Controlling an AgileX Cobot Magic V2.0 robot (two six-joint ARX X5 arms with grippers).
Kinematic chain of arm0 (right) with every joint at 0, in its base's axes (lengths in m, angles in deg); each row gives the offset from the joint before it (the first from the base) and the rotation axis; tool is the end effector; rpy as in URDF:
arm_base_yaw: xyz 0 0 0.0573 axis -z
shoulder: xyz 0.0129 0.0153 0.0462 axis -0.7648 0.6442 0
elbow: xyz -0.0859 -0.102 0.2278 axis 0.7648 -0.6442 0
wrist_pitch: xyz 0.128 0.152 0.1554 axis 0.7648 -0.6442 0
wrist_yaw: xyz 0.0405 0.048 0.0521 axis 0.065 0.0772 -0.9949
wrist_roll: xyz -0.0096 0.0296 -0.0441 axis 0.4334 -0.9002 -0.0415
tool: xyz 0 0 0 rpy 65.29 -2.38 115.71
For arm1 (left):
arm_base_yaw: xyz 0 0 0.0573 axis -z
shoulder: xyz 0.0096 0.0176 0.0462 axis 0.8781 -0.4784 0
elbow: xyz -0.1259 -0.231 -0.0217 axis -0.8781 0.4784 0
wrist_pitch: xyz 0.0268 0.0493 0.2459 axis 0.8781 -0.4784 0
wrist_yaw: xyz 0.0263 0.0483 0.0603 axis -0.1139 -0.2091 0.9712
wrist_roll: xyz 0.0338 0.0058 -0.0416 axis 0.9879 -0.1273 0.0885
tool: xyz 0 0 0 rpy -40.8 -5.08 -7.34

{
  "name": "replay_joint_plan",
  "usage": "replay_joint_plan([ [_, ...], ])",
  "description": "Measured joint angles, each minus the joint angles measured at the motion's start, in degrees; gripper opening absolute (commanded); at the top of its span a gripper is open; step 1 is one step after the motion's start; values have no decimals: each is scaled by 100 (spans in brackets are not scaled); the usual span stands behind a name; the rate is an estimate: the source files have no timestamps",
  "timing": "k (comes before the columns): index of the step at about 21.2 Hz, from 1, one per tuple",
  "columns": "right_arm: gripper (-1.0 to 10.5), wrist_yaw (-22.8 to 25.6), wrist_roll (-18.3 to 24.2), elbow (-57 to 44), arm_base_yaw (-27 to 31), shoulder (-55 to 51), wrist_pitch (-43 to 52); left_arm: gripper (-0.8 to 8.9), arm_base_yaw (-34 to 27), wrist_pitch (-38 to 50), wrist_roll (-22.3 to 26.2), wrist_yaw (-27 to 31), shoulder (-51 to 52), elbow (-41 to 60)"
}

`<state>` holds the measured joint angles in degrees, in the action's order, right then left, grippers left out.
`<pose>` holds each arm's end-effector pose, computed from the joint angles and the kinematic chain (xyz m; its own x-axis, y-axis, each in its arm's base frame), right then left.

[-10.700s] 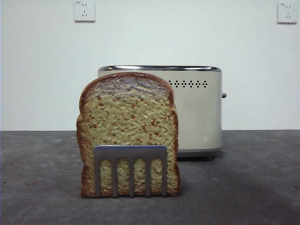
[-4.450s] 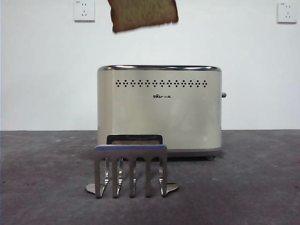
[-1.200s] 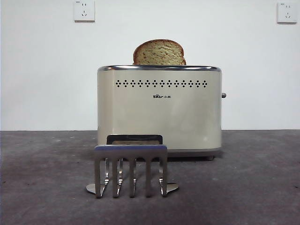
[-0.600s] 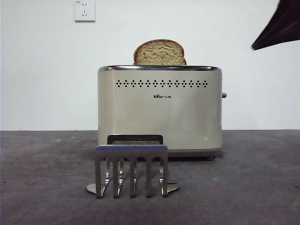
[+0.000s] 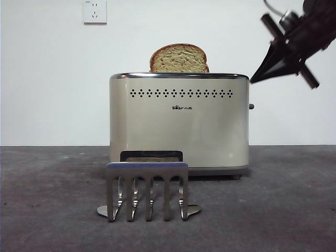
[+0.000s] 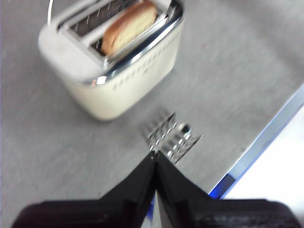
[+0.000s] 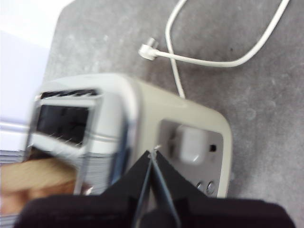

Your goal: Pick up a slice of bread from the rack,put the bread on the toaster,press the button

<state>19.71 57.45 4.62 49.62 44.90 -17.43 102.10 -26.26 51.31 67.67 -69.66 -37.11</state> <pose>0.3925 0.0227 0.2799 0.4250 0.7214 -0.5468 -0.2566 0.6753 0.6914 0.1184 -0.1020 0.4513 0.5300 -0.4676 -0.7074 0.6345 0.7721 -0.0349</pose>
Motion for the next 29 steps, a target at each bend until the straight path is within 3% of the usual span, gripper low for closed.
replay_joint_plan([
  [4,-8,-20,0,271,-2,409,-48,-8,-2,0,-345,382,496,730],
  [9,-8,-42,0,286,-2,702,-199,-8,-2,4,-575,601,616,914],
  [29,-8,-52,-2,404,4,1412,-306,-8,-2,4,-590,608,660,914],
])
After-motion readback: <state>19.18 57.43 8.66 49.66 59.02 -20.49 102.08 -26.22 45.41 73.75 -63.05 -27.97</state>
